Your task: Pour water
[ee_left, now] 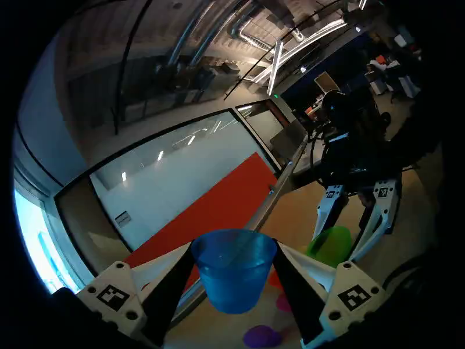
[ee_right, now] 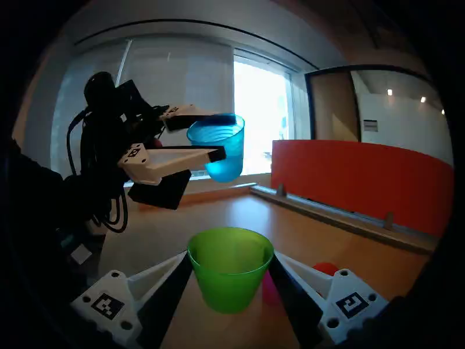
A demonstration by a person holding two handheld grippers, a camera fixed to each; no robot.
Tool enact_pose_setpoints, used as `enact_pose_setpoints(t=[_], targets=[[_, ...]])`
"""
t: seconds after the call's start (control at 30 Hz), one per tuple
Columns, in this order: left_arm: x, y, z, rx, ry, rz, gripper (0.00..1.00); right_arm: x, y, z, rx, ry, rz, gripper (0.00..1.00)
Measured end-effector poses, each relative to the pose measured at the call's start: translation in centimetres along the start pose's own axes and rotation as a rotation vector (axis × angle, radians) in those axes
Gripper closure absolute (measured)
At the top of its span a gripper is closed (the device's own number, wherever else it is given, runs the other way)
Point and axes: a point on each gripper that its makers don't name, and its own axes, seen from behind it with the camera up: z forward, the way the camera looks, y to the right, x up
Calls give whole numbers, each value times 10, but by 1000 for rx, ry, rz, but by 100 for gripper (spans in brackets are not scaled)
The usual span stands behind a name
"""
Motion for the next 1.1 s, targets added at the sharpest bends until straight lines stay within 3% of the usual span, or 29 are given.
enact_pose_setpoints(t=[0.77, 1.1], targets=[[21, -7, 6, 9, 3, 214, 11, 1, -16, 13, 44, 2, 0, 9], [22, -3, 12, 1, -5, 291, 11, 4, -16, 15, 47, 5, -6, 9]])
